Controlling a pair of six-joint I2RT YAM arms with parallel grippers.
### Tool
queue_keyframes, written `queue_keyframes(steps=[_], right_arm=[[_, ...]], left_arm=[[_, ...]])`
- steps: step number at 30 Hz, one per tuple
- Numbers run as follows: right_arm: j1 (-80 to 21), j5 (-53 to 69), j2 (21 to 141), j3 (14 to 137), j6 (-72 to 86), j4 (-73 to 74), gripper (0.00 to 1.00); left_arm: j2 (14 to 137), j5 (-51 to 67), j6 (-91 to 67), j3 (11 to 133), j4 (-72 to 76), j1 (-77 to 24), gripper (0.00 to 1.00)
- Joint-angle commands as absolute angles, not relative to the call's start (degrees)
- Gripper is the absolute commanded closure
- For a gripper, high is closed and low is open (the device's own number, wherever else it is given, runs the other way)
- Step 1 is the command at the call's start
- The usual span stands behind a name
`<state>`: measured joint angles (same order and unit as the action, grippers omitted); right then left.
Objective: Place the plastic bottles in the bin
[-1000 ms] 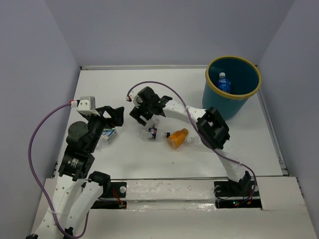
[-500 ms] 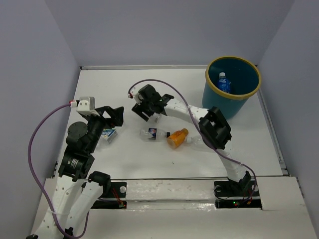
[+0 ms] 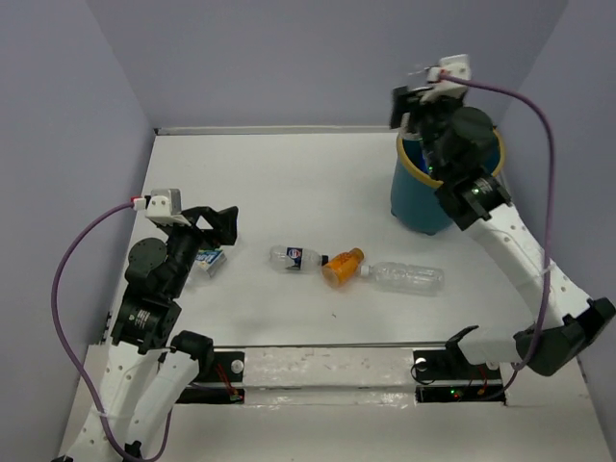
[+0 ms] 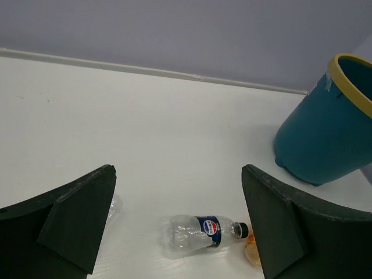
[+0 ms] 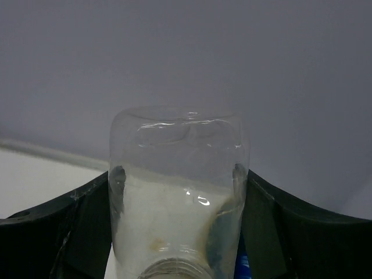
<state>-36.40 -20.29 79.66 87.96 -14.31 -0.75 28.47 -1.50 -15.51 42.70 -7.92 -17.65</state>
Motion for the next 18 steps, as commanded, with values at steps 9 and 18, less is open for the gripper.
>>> queue_keyframes(steps=[9, 18], right_arm=[[-15.21, -34.28, 77.96, 76.29, -1.67, -7.91, 0.0], [-17.57, -19.62, 74.71, 78.23, 7.02, -0.79, 0.01]], left_arm=[[27.6, -2.02, -14.59, 42.54, -5.8, -18.54, 0.01], [28.47, -1.76, -14.76, 42.54, -5.36, -18.54, 0.01]])
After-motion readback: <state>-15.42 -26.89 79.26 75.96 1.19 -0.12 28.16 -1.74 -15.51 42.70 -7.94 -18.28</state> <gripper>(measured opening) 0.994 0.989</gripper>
